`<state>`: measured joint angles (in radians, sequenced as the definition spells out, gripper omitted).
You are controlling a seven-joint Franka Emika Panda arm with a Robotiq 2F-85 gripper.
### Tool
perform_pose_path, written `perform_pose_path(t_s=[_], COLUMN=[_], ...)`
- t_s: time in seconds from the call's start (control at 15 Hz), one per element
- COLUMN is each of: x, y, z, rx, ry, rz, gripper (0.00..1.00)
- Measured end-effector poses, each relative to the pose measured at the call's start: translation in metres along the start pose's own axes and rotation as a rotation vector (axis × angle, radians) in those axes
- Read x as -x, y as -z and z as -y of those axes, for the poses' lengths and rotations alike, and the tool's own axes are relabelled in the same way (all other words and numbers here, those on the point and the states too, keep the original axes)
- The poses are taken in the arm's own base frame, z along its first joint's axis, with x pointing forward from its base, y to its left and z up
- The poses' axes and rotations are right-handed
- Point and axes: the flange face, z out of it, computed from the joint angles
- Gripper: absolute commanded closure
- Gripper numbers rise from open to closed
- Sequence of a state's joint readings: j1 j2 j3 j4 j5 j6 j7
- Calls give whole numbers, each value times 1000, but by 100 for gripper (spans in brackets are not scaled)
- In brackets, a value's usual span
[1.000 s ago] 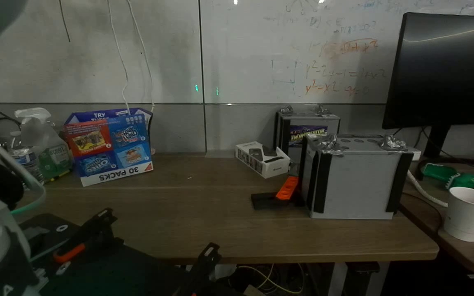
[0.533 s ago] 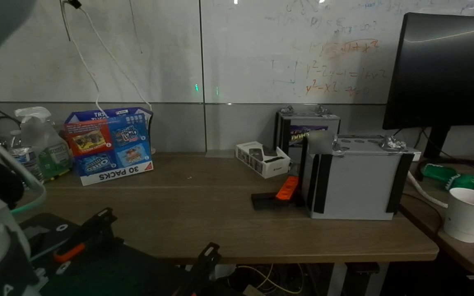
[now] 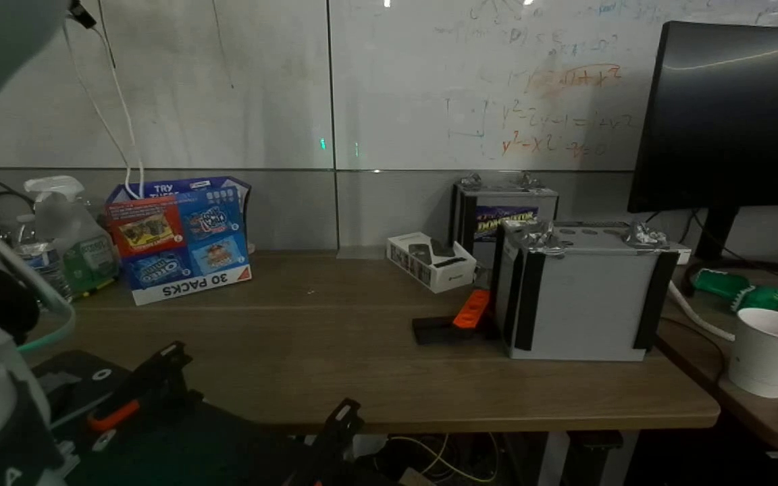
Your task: Pick up the ropes from the table and put them in the box
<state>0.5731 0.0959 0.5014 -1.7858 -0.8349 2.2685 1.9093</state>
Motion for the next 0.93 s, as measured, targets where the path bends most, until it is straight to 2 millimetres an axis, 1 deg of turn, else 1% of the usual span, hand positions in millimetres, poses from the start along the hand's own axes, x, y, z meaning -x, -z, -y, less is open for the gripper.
perform_pose_path(t_s=[0.2,0.27,0.33,0.47,0.53,0.67,0.93], x=[-8,-10,-12,-15,-15,-15,-17], y=[-6,-8,-10,-12,-12,-12,-12], z=[-3,-4,-5,-6,-7,-7,-10], rx=[5,6,10,16,19,21,47], ry=[-16,-21,-28,-36,-39,-44,-51], rz=[2,3,5,12,16,23,22], gripper=[99,71,69,56,47,33,3])
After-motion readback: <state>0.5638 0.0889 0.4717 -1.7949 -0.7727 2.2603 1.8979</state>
